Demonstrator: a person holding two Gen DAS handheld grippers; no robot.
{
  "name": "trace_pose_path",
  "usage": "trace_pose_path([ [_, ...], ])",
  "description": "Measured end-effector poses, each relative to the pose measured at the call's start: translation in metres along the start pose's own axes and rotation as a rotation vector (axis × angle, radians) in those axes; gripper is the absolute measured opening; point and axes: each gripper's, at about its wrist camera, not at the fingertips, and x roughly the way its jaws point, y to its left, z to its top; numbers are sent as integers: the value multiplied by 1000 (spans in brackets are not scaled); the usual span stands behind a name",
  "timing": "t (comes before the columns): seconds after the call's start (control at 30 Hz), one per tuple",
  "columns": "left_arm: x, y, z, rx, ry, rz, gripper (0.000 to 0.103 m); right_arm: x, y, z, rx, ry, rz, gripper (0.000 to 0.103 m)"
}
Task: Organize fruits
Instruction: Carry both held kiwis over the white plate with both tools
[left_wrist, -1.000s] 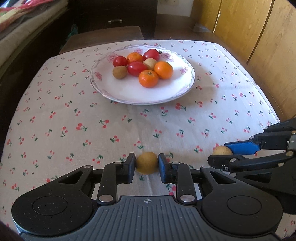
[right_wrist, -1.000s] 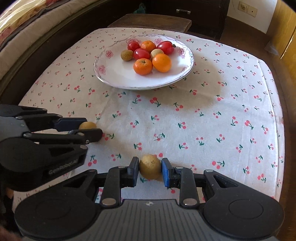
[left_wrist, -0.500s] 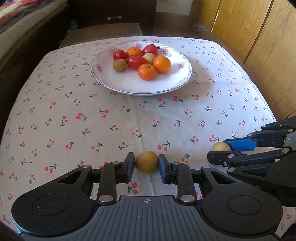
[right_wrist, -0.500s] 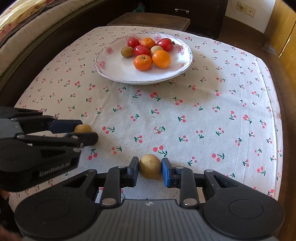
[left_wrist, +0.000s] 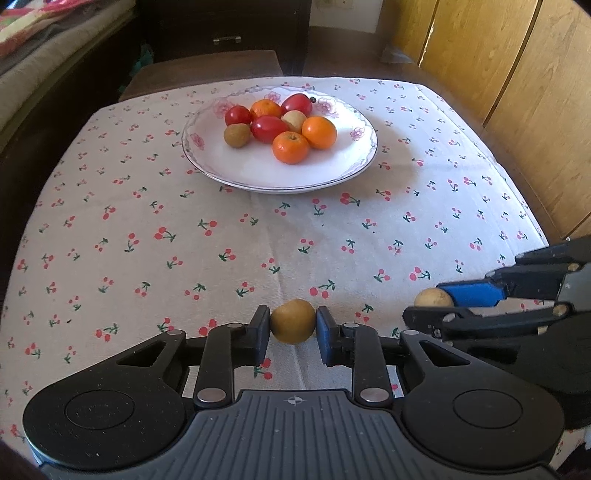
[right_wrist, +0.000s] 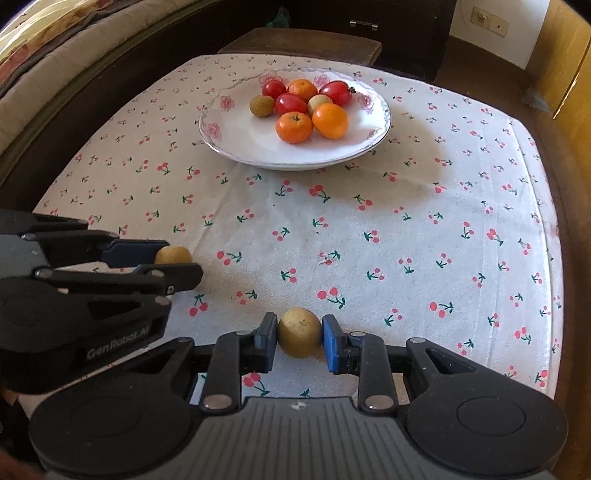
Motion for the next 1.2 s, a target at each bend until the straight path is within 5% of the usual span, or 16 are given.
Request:
trace_pose_path([
  [0.4,-21,0,-1,6,-43,14,34,-23,9,8,24,-76,2,28],
  [1.2,-19,4,53,-5,-130,24,33,-26,-9,60,61,-181,-66,28],
])
